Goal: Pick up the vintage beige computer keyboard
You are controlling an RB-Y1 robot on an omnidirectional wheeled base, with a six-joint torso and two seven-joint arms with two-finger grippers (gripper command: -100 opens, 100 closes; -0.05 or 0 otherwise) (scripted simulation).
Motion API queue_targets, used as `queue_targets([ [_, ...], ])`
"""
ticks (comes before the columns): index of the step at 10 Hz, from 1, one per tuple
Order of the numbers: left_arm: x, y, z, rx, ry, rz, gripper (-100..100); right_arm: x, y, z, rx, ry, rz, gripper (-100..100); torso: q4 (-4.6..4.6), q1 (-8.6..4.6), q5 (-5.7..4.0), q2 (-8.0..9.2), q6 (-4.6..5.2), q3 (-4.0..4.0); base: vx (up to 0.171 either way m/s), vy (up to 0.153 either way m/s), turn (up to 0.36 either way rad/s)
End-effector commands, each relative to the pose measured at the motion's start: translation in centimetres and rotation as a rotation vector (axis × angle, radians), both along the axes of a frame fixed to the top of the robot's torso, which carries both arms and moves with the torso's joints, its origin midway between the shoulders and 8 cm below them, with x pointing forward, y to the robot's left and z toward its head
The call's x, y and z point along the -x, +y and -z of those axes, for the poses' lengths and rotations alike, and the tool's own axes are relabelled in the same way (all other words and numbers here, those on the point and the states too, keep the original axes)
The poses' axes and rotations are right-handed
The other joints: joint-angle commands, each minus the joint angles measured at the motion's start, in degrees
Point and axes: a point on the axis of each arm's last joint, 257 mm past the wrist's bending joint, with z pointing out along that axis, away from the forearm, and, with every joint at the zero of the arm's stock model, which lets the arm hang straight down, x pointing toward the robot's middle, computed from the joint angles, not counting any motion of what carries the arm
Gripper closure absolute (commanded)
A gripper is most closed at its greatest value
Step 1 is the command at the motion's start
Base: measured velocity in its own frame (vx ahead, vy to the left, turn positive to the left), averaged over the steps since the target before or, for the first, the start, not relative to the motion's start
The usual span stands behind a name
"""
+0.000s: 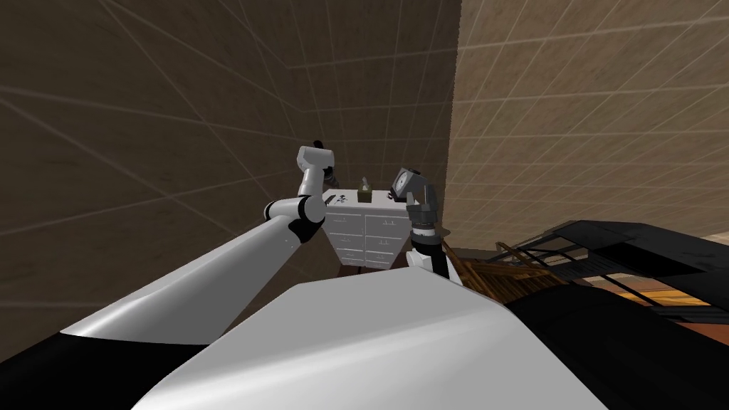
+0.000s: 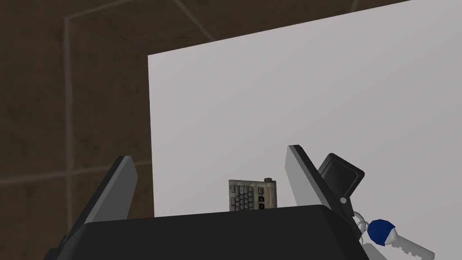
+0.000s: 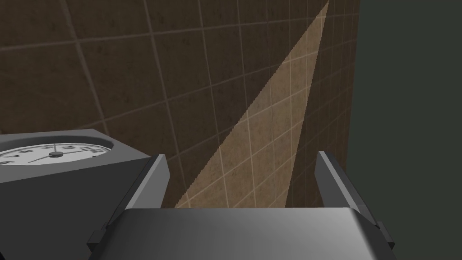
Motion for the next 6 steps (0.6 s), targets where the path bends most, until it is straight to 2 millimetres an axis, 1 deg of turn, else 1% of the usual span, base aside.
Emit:
queue_targets([
  [1,1.0,-0.7,0.3,0.018,0.042,-0.004,-100,0.0,0.0,0.0,0.0,0.0,0.0,0,0.0,0.0,0.0,0.0,0.0,0.0,0.034,0.059,-0.021],
  [2,1.2,-0.7,0.5,0.019,0.055,-0.006,-100,0.0,0.0,0.0,0.0,0.0,0.0,0,-0.01,-0.03,0.01,0.0,-0.01,0.0,0.012,0.02,0.004],
  [3,2.2,-2.0,0.8,0.045,0.104,-0.006,-100,0.0,0.0,0.0,0.0,0.0,0.0,0,0.01,-0.13,-0.02,0.06,-0.01,0.03,0.025,0.042,-0.01],
  [4,2.6,-2.0,1.1,0.045,0.124,-0.008,-100,0.0,0.0,0.0,0.0,0.0,0.0,0,0.01,-0.1,-0.02,0.04,0.0,0.02,0.025,0.042,-0.025],
  [5,3.4,-3.2,1.3,0.067,0.163,-0.007,-100,0.0,0.0,0.0,0.0,0.0,0.0,0,0.0,-0.11,-0.02,0.04,-0.01,0.02,0.03,0.066,-0.021],
  [6,3.8,-3.2,1.6,0.067,0.184,-0.01,-100,0.0,0.0,0.0,0.0,0.0,0.0,0,0.01,-0.03,-0.01,0.03,-0.01,0.02,0.033,0.061,-0.017],
])
